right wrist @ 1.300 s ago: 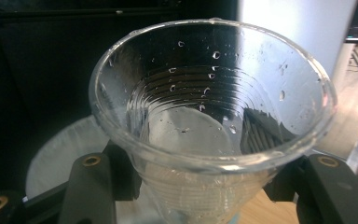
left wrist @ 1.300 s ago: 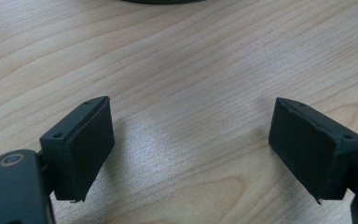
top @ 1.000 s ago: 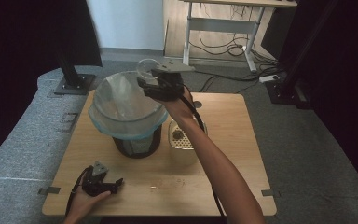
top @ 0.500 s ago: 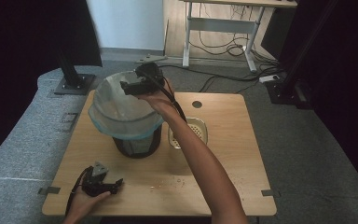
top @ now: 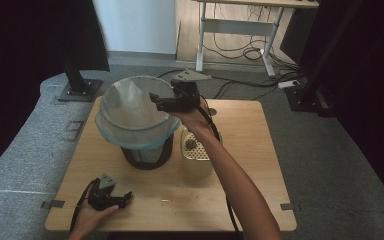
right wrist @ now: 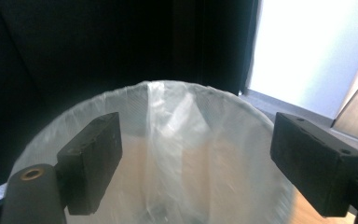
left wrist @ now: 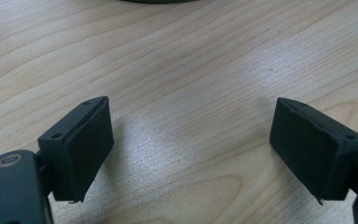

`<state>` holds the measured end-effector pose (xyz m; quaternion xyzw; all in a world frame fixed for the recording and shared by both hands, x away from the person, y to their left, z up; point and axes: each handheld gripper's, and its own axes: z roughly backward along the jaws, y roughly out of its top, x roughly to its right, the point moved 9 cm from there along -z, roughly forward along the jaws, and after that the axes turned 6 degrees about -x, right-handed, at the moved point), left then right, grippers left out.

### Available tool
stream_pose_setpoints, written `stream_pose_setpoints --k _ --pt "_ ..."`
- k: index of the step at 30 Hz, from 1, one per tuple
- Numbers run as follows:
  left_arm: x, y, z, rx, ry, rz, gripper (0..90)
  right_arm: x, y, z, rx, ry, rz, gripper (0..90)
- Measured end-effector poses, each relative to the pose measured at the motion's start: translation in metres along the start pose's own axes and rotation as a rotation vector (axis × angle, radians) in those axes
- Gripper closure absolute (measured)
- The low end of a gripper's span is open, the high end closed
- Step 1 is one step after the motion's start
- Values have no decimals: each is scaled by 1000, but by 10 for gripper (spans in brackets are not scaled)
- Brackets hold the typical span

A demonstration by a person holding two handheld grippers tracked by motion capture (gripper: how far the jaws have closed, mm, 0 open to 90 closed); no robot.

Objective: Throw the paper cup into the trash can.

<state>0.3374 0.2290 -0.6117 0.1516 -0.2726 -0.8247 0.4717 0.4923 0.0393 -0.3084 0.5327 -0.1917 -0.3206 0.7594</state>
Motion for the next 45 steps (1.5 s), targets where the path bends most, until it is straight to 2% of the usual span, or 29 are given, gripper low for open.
stream_pose_setpoints --k 1,3,5,7,9,11,13,14,15,16,17,19,21,22,24,25,26,29,30,31,35,36,37,39,40,45 --pt "0 0 0 1 0 1 130 5 -6 12 9 -5 8 174" --pt "0 0 0 1 0 1 129 7 -9 18 16 -4 5 176" --pt "0 0 0 2 0 2 129 13 -20 38 36 0 -2 182" --pt "0 0 0 4 1 2 129 16 -24 45 41 -2 -4 185" --pt "1 0 -1 9 2 6 128 25 -41 69 51 -17 3 188" --pt "1 0 -1 13 5 7 128 31 -53 85 66 -15 -8 192" --pt "1 0 -1 13 6 7 128 34 -59 91 69 -13 -12 193" --pt "1 0 -1 13 7 10 128 43 -79 109 71 -36 -13 200" --pt "1 0 -1 13 8 11 128 47 -89 116 68 -44 -15 200" --pt "1 0 -1 13 8 11 128 47 -89 116 68 -44 -15 200" --pt "1 1 -1 13 10 12 127 56 -109 130 68 -64 -30 205" --pt "1 1 -1 12 10 12 127 63 -127 142 69 -74 -56 206" --pt "1 1 -1 12 9 12 126 72 -149 153 64 -112 -65 207" --pt "1 1 -1 12 9 12 126 72 -149 153 64 -112 -65 207" --pt "0 1 -1 11 10 10 126 80 -171 161 52 -132 -84 211" --pt "0 1 -1 11 10 11 126 88 -193 166 37 -155 -101 212" --pt "0 2 -2 12 12 14 126 92 -208 168 27 -165 -114 212" --pt "-1 3 -3 13 15 20 125 100 -239 169 -5 -191 -139 212" --pt "-1 3 -3 13 15 20 125 100 -239 169 -5 -191 -139 212" --pt "-1 4 -3 12 16 21 125 106 -263 169 -26 -205 -169 217" --pt "-2 5 -4 12 17 22 122 111 -301 169 -74 -240 -197 225" --pt "-2 5 -4 12 17 22 120 111 -301 169 -74 -240 -197 225" --pt "-2 6 -5 11 16 22 118 113 -314 168 -95 -241 -219 230" --pt "-4 8 -7 11 18 23 118 113 -318 168 -110 -243 -218 232" --pt "-4 9 -7 10 18 24 117 114 -324 169 -130 -260 -210 232" --pt "-5 11 -9 8 18 24 112 115 -337 166 -148 -265 -240 236"
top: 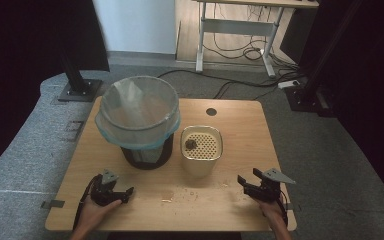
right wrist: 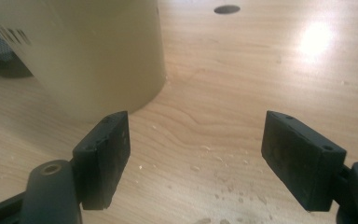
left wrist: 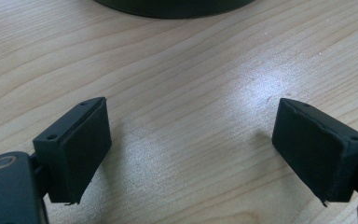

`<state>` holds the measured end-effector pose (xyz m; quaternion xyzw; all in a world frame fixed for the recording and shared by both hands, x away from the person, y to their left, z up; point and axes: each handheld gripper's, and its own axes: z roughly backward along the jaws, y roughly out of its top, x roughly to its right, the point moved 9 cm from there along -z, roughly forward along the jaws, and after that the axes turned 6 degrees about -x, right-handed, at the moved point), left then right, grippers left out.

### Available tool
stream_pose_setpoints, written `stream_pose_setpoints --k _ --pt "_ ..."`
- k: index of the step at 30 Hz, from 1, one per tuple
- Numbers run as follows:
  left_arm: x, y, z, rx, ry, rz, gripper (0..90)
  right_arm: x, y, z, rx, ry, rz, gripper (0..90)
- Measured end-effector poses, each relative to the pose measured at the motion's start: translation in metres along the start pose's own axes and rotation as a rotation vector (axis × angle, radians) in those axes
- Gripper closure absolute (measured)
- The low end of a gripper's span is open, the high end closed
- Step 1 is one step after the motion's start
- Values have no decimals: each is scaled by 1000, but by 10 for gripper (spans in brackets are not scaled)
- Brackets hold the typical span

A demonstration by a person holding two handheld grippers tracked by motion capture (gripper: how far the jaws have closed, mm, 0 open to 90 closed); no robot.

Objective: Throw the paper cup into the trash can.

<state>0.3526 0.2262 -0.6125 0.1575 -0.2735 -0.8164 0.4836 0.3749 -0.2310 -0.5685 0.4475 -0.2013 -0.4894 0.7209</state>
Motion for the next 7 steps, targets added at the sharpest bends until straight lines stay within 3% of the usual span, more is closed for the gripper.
stream_pose_setpoints --k 7 --pt "-1 1 -1 -2 -4 -7 109 7 1 1 9 -29 -15 234"
